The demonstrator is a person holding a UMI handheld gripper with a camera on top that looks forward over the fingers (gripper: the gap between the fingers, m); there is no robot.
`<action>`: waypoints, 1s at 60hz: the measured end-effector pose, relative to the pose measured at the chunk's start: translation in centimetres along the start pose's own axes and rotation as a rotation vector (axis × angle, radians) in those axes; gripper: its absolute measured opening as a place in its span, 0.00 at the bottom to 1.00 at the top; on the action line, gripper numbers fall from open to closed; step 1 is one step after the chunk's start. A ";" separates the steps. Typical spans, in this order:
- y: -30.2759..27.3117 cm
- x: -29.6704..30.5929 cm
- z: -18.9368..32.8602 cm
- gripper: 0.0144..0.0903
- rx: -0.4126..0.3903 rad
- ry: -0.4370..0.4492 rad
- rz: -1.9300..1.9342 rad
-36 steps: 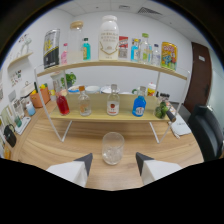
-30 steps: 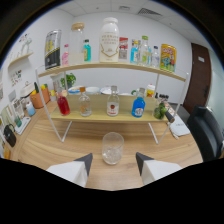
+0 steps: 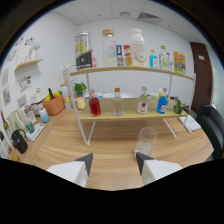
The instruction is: Make me a cup of Vodka Sunrise.
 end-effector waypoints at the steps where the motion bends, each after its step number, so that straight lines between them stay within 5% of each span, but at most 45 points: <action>1: -0.3 -0.6 0.3 0.87 0.012 -0.006 0.001; 21: -8.6 -6.9 9.0 0.86 0.201 -0.045 0.007; 34: -11.9 -6.9 15.0 0.83 0.226 -0.011 -0.017; 39: -11.9 -6.8 16.9 0.73 0.211 -0.005 -0.012; 51: -11.8 -6.4 18.8 0.29 0.202 0.006 -0.018; 60: -11.9 -6.2 18.7 0.27 0.219 0.026 -0.053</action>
